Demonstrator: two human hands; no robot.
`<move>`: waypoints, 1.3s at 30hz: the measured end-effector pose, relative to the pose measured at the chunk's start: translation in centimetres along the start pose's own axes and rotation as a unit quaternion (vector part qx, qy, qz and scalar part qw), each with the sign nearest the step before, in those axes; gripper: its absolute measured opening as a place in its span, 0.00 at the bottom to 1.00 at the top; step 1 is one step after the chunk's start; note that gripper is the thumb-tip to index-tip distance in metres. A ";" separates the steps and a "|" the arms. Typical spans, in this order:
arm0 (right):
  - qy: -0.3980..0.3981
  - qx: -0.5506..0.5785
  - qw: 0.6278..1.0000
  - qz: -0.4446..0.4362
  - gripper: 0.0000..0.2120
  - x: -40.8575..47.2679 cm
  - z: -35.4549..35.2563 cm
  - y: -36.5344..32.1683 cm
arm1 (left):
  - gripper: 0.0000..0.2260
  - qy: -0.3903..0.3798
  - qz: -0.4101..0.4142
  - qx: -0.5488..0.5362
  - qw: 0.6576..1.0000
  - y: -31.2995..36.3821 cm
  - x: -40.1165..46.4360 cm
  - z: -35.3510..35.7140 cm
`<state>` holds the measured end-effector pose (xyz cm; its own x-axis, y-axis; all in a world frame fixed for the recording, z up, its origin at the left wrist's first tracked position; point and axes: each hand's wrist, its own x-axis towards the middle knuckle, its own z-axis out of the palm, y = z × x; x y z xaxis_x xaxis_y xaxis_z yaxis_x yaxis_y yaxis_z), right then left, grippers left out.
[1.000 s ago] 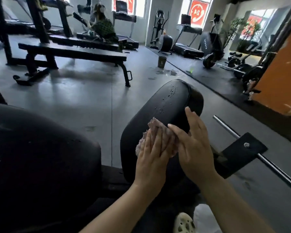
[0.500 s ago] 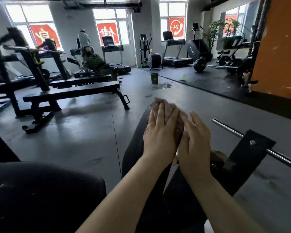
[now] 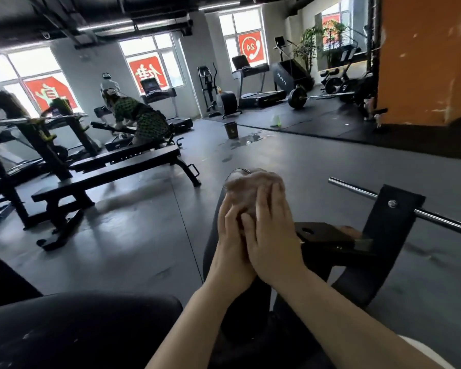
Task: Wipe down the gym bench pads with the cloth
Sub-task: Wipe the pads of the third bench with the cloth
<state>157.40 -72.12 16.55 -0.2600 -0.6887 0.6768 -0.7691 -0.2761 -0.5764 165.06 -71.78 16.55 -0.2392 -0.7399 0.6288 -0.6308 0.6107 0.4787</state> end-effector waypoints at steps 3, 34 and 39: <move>-0.055 -0.020 0.997 -0.040 0.30 2.5 -1.4 1.2 | 0.35 0.008 -0.020 0.005 1.000 -0.2 -1.1 0.1; 0.014 0.088 0.996 0.030 0.39 -12.2 4.8 1.9 | 0.33 -0.219 -0.203 0.133 0.945 -5.5 -12.9 -2.0; -0.054 0.109 0.991 0.064 0.39 -14.7 4.9 2.2 | 0.35 -0.215 -0.222 0.061 0.949 -5.8 -13.3 -1.7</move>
<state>162.39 -65.87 3.03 -0.2740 -0.7915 0.5463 -0.5870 -0.3123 -0.7469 173.15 -65.03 6.39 -0.1926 -0.9794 0.0601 -0.8142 0.1936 0.5473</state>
